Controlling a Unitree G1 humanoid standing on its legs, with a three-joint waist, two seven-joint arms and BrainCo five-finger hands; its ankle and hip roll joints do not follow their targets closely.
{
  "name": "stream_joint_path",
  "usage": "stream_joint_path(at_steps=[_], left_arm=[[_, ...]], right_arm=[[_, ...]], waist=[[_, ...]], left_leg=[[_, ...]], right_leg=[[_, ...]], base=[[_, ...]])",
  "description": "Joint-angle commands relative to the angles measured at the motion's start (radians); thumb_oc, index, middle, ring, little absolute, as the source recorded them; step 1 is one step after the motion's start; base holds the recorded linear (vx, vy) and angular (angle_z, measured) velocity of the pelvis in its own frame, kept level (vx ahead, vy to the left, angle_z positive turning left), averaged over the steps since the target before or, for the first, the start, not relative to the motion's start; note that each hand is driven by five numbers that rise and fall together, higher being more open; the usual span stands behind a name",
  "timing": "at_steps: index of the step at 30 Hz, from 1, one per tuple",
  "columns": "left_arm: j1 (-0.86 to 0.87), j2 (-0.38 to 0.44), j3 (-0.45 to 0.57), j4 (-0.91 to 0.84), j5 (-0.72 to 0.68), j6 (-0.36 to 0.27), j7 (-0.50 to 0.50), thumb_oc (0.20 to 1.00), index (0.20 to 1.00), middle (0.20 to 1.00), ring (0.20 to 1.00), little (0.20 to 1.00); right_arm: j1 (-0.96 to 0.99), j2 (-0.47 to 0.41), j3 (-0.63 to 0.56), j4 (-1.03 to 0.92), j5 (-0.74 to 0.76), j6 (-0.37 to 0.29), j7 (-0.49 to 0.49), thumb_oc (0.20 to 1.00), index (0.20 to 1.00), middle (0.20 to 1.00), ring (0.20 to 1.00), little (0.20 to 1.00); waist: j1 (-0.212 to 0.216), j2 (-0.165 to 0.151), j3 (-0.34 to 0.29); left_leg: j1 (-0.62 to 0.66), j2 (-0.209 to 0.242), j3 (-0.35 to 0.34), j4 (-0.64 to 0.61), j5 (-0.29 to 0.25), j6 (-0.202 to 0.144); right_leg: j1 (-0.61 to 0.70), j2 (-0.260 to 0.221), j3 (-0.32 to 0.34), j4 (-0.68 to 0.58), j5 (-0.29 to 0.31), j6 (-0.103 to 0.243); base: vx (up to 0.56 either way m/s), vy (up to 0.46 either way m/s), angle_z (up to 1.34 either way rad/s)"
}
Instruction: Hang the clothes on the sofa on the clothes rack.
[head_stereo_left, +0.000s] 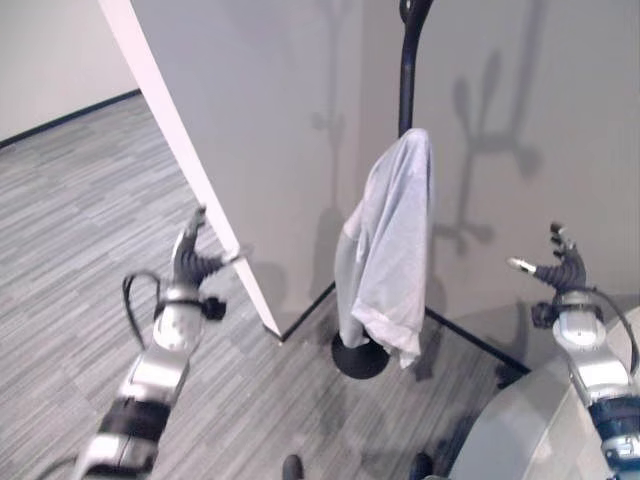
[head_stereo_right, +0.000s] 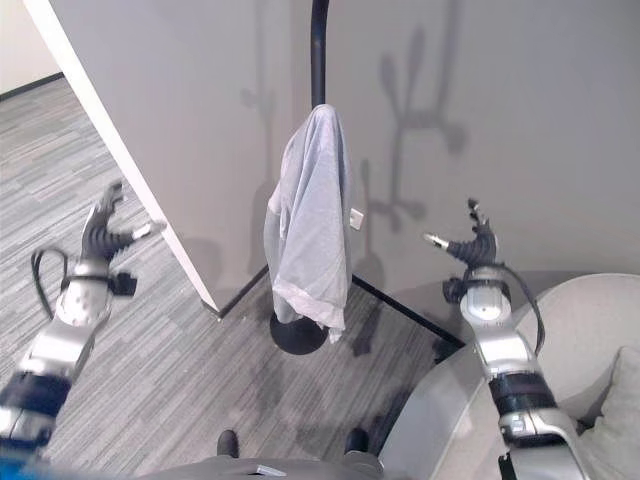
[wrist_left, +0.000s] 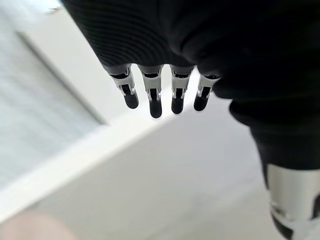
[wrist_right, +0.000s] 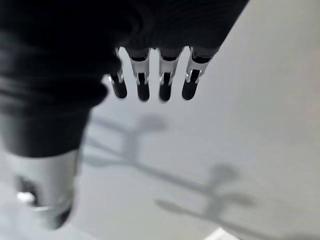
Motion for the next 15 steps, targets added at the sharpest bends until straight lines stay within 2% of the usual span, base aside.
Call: stream_joint_path(at_steps=[1, 2, 3, 4, 6, 7, 8, 9, 10, 12, 14, 15], left_arm=[[-0.052, 0.008, 0.015, 0.046, -0.003, -0.032, -0.045, 1.000, 1.000, 1.000, 1.000, 1.000], [0.015, -0.037, 0.034, 0.098, -0.005, -0.028, -0.066, 1.000, 1.000, 1.000, 1.000, 1.000], [0.017, -0.037, 0.033, 0.099, -0.005, -0.029, -0.066, 1.000, 1.000, 1.000, 1.000, 1.000], [0.093, -0.067, 0.035, 0.152, 0.008, -0.027, -0.103, 1.000, 1.000, 1.000, 1.000, 1.000], [0.120, -0.087, 0.028, 0.189, 0.001, -0.024, -0.125, 1.000, 1.000, 1.000, 1.000, 1.000], [0.165, -0.126, 0.007, 0.283, -0.002, -0.024, -0.155, 1.000, 1.000, 1.000, 1.000, 1.000], [0.164, -0.126, 0.007, 0.284, -0.002, -0.025, -0.155, 1.000, 1.000, 1.000, 1.000, 1.000], [0.183, -0.166, -0.020, 0.408, -0.008, -0.020, -0.180, 1.000, 1.000, 1.000, 1.000, 1.000], [0.182, -0.166, -0.020, 0.409, -0.008, -0.021, -0.180, 1.000, 1.000, 1.000, 1.000, 1.000], [0.157, -0.209, -0.078, 0.623, 0.032, -0.013, -0.184, 1.000, 1.000, 1.000, 1.000, 1.000], [0.141, -0.222, -0.099, 0.684, 0.051, -0.013, -0.175, 1.000, 1.000, 1.000, 1.000, 1.000], [0.113, -0.239, -0.138, 0.780, 0.103, -0.003, -0.165, 1.000, 1.000, 1.000, 1.000, 1.000]], right_arm=[[-0.026, -0.020, -0.043, -0.079, -0.048, -0.071, 0.063, 1.000, 1.000, 1.000, 1.000, 1.000], [0.036, 0.009, -0.055, -0.103, -0.041, -0.081, 0.097, 1.000, 1.000, 1.000, 1.000, 1.000], [0.039, 0.009, -0.055, -0.104, -0.041, -0.081, 0.097, 1.000, 1.000, 1.000, 1.000, 1.000], [0.101, 0.046, -0.066, -0.109, -0.005, -0.093, 0.137, 1.000, 1.000, 1.000, 1.000, 1.000], [0.132, 0.060, -0.057, -0.110, -0.001, -0.097, 0.157, 1.000, 1.000, 1.000, 1.000, 1.000], [0.194, 0.087, -0.034, -0.086, 0.002, -0.099, 0.191, 1.000, 1.000, 1.000, 1.000, 1.000], [0.194, 0.087, -0.034, -0.086, 0.002, -0.099, 0.191, 1.000, 1.000, 1.000, 1.000, 1.000], [0.233, 0.109, -0.004, -0.026, -0.006, -0.096, 0.215, 1.000, 1.000, 1.000, 1.000, 1.000], [0.232, 0.109, -0.004, -0.026, -0.006, -0.096, 0.215, 1.000, 1.000, 1.000, 1.000, 1.000], [0.238, 0.143, 0.062, 0.125, -0.013, -0.091, 0.219, 1.000, 1.000, 1.000, 1.000, 1.000], [0.231, 0.160, 0.084, 0.201, -0.011, -0.089, 0.213, 1.000, 1.000, 1.000, 1.000, 1.000], [0.201, 0.187, 0.124, 0.350, -0.022, -0.080, 0.185, 1.000, 1.000, 1.000, 1.000, 1.000]], waist=[[0.034, 0.001, -0.018], [0.034, 0.002, -0.011], [0.034, 0.001, -0.014], [0.033, 0.007, -0.007], [0.032, 0.006, -0.006], [0.029, 0.010, -0.002], [0.028, 0.008, -0.004], [0.026, 0.011, -0.001], [0.026, 0.009, -0.004], [0.022, 0.009, -0.007], [0.021, 0.011, -0.007], [0.020, 0.010, -0.012]], left_leg=[[0.051, -0.038, 0.034, 0.011, -0.114, 0.027], [0.052, -0.039, 0.032, 0.011, -0.113, 0.029], [0.051, -0.039, 0.032, 0.011, -0.113, 0.029], [0.054, -0.039, 0.033, 0.011, -0.115, 0.033], [0.047, -0.043, 0.032, 0.011, -0.109, 0.036], [0.045, -0.046, 0.032, 0.012, -0.111, 0.039], [0.041, -0.049, 0.032, 0.011, -0.108, 0.041], [0.039, -0.050, 0.032, 0.014, -0.111, 0.043], [0.034, -0.053, 0.032, 0.013, -0.107, 0.044], [0.032, -0.060, 0.030, 0.016, -0.109, 0.048], [0.034, -0.061, 0.030, 0.019, -0.113, 0.049], [0.034, -0.066, 0.030, 0.021, -0.115, 0.052]], right_leg=[[-0.002, -0.054, -0.030, 0.018, -0.036, 0.091], [-0.002, -0.056, -0.029, 0.018, -0.034, 0.090], [-0.003, -0.056, -0.029, 0.018, -0.034, 0.090], [-0.002, -0.057, -0.029, 0.018, -0.033, 0.090], [-0.009, -0.060, -0.029, 0.018, -0.028, 0.090], [-0.012, -0.061, -0.028, 0.018, -0.026, 0.090], [-0.016, -0.063, -0.028, 0.018, -0.024, 0.090], [-0.015, -0.065, -0.028, 0.018, -0.023, 0.091], [-0.021, -0.068, -0.027, 0.018, -0.021, 0.091], [-0.022, -0.071, -0.025, 0.018, -0.017, 0.091], [-0.020, -0.071, -0.022, 0.018, -0.018, 0.091], [-0.018, -0.072, -0.020, 0.018, -0.017, 0.091]], base=[[0.01, 0.030, 0.02], [0.00, 0.000, 0.00], [0.01, 0.044, 0.02], [0.00, 0.031, 0.04], [-0.02, 0.045, 0.03], [-0.03, 0.047, 0.02], [-0.04, 0.059, 0.01], [-0.03, 0.032, 0.00], [-0.03, 0.045, -0.02], [-0.03, 0.040, -0.03], [-0.01, 0.032, -0.01], [-0.01, 0.032, 0.02]])
